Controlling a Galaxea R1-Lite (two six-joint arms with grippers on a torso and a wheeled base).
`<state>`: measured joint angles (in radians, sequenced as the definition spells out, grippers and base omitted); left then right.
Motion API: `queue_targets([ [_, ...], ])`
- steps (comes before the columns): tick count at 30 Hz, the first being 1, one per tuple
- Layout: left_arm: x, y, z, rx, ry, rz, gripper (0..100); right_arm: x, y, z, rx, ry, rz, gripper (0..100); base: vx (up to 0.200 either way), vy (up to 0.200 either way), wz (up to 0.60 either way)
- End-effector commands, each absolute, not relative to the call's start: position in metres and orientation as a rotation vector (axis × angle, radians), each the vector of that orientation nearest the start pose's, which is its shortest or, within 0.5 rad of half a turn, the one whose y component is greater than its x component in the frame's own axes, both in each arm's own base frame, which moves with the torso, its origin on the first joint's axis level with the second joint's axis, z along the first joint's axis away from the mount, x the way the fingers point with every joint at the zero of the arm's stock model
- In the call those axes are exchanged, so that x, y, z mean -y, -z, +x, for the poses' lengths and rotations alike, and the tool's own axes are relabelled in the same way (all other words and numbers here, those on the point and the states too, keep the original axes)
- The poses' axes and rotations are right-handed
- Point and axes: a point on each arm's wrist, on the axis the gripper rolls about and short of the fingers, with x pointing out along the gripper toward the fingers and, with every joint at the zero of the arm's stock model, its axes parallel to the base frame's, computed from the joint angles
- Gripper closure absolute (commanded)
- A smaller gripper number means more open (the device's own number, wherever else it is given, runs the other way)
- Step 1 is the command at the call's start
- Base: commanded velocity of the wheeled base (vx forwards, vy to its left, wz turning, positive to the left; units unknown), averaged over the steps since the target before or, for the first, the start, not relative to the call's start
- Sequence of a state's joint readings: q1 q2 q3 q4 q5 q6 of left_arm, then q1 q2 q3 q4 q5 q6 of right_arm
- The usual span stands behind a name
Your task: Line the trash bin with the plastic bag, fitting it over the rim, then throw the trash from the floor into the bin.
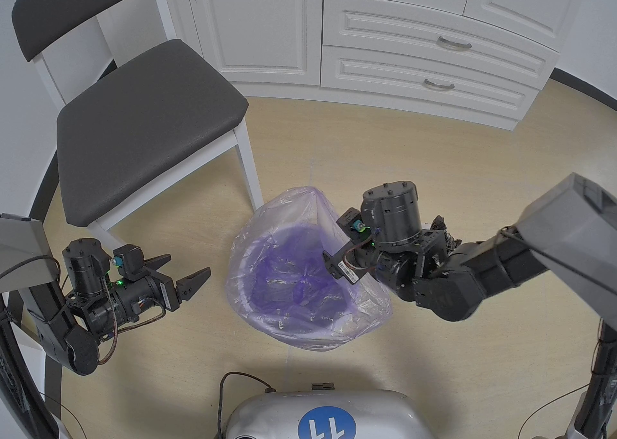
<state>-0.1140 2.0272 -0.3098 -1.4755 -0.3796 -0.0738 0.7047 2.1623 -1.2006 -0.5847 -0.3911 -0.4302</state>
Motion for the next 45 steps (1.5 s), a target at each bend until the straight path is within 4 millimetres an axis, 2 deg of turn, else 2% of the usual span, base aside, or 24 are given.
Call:
queue_targets([
  [1,0.051,-0.052,0.272,-0.303,0.518,-0.104,0,-0.251,-0.168,0.269,-0.280,-0.356,-0.390,0,0.000,0.000,0.00],
  [4,0.053,-0.052,0.271,-0.309,0.527,-0.104,0,-0.251,-0.175,0.260,-0.376,-0.332,-0.211,0,0.000,0.000,0.00],
  [7,0.054,-0.053,0.270,-0.306,0.528,-0.103,0,-0.256,-0.170,0.259,-0.454,-0.294,-0.039,0,0.000,0.000,0.00],
  [11,0.061,-0.052,0.271,-0.309,0.552,-0.108,0,-0.267,-0.146,0.265,-0.544,-0.228,0.155,0,0.000,0.000,0.00],
  [14,0.074,-0.045,0.271,-0.337,0.560,-0.116,0,-0.269,-0.120,0.273,-0.603,-0.172,0.218,0,0.000,0.000,0.00],
  [16,0.080,-0.043,0.275,-0.338,0.526,-0.129,0,-0.268,-0.106,0.279,-0.631,-0.138,0.229,0,0.000,0.000,0.00],
  [23,0.091,-0.040,0.291,-0.296,0.434,-0.145,0,-0.268,-0.080,0.286,-0.678,-0.078,0.240,0,0.000,0.000,0.00],
  [28,0.091,-0.040,0.291,-0.292,0.416,-0.139,0,-0.274,-0.073,0.290,-0.652,-0.085,0.206,0,0.000,0.000,0.00],
  [34,0.091,-0.044,0.289,-0.277,0.415,-0.135,0,-0.279,-0.048,0.303,-0.579,-0.056,0.173,0,0.000,0.000,0.00],
  [37,0.091,-0.044,0.289,-0.269,0.414,-0.136,0,-0.271,-0.049,0.313,-0.555,-0.042,0.182,0,0.000,0.000,0.00],
  [43,0.091,-0.045,0.291,-0.256,0.410,-0.133,0,-0.240,-0.041,0.344,-0.546,0.040,0.182,0,0.000,0.000,0.00],
  [45,0.091,-0.045,0.290,-0.257,0.410,-0.133,0,-0.230,-0.045,0.356,-0.523,0.058,0.212,0,0.000,0.000,0.00],
])
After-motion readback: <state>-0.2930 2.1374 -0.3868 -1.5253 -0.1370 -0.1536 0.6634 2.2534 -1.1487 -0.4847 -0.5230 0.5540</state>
